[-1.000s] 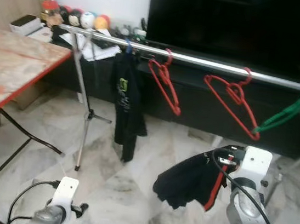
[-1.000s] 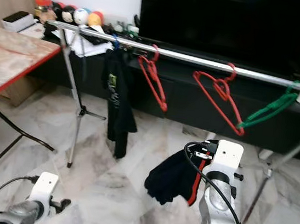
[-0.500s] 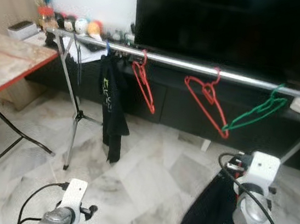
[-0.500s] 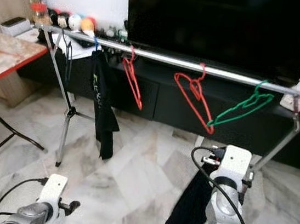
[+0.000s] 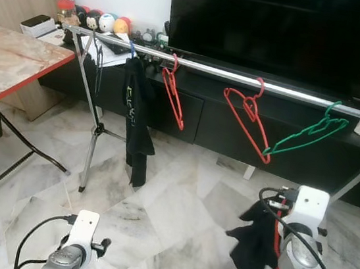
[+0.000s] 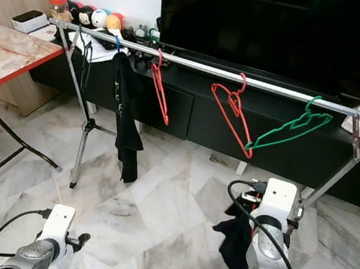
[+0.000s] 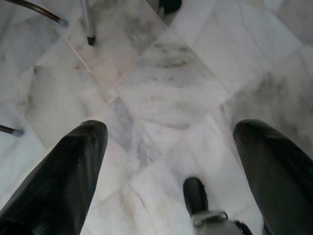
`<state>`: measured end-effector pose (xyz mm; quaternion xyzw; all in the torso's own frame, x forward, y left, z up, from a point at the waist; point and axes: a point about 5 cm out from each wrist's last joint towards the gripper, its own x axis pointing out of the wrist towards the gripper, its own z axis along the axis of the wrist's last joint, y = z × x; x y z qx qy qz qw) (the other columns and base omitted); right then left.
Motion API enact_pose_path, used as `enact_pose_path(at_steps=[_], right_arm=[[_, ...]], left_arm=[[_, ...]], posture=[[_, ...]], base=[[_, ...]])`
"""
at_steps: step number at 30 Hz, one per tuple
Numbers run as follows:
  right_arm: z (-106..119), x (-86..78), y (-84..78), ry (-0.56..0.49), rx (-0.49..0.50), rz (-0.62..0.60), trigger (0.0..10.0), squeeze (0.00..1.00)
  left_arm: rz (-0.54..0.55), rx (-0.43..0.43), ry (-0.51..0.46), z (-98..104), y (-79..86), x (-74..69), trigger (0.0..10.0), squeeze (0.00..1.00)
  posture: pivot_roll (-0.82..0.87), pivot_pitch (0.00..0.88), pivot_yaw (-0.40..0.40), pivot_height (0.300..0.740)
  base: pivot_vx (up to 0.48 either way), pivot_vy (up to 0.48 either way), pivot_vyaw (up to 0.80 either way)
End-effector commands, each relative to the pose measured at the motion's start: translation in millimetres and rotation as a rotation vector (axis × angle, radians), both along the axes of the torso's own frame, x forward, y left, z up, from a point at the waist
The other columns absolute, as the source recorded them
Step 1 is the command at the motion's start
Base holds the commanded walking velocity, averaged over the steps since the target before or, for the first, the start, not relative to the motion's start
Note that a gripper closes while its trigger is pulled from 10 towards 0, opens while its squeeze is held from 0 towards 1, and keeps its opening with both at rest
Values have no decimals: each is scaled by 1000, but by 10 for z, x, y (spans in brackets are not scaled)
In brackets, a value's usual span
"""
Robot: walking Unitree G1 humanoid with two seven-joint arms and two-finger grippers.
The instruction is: Hang hanger
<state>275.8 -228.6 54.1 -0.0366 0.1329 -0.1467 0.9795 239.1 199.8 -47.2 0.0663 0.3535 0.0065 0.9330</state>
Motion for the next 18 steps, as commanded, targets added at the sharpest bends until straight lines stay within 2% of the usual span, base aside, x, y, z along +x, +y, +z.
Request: enact_pose_path(at_steps=[1,3,7,8,9,14,15,16,17,18], right_arm=[[70,54,-20,-37,-21,6,10000,0],[73,54,-30,-42,-19,1,10000,0],[103,45,-18,-71,-7,12,10000,0],[103,45,-18,-71,-7,12,10000,0],[113,28,-12,-80,-4,15,10000,0],[117,19,-15,-89,-4,19,10000,0],[120,17,-15,-93,-4,21,10000,0],[120,17,-15,-93,-4,21,10000,0],[128,14,-17,-98,-5,24,10000,0],[133,12,-18,-101,-6,25,10000,0]], left_arm=[[30,9,-37,16,13,2,10000,0],[36,16,-61,29,13,8,10000,0],[112,22,-180,93,25,25,10000,0],[112,22,-180,93,25,25,10000,0],[141,12,-237,129,27,33,10000,0],[148,2,-298,172,20,45,10000,0],[135,61,-423,422,94,270,10000,0],[135,61,-423,422,94,270,10000,0],[135,102,-559,686,161,430,10000,0],[136,129,-652,877,199,517,10000,0]], posture=[[-89,0,-18,740],[-83,0,-21,740],[-80,0,-22,740],[-80,0,-22,740],[-80,0,-24,740],[-80,0,-24,740],[-77,0,-22,740],[-77,0,-22,740],[-77,0,-22,740],[-77,0,-22,740]], base=[[0,0,0],[0,0,0],[0,0,0],[0,0,0],[0,0,0],[0,0,0],[0,0,0],[0,0,0],[0,0,0],[0,0,0]])
